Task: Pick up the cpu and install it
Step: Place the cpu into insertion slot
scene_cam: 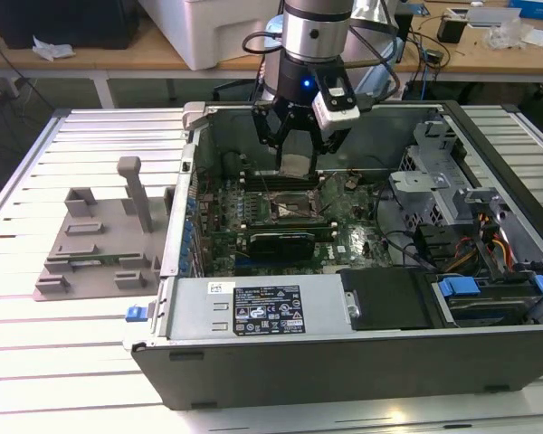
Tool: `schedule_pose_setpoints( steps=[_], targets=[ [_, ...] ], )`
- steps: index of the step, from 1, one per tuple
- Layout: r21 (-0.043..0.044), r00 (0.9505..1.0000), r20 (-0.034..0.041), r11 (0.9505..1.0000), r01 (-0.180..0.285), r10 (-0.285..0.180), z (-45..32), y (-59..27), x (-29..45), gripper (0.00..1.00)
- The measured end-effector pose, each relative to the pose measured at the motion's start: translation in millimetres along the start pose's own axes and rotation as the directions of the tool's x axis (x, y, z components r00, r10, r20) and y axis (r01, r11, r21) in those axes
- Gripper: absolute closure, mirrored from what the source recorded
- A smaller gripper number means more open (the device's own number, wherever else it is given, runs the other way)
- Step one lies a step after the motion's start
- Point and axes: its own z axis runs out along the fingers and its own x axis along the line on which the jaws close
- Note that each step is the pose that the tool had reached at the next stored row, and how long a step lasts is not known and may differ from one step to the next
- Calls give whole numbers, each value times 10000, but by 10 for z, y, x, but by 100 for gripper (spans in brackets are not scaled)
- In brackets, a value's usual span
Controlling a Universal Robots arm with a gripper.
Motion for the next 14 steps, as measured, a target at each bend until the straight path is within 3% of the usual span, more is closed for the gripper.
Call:
schedule_pose_setpoints(
  steps=[3,4,6,9,14],
  targets=[
    [-40,9956,-22,9956,-938,938,0,0,0,45],
    [-58,9904,-34,9904,-1379,1378,0,0,0,45],
    [-91,9753,-58,9753,-2208,2207,0,0,0,45],
    [-102,9680,-68,9679,-2510,2510,0,0,0,45],
    [-127,9479,-91,9478,-3186,3185,0,0,0,45]
  ],
)
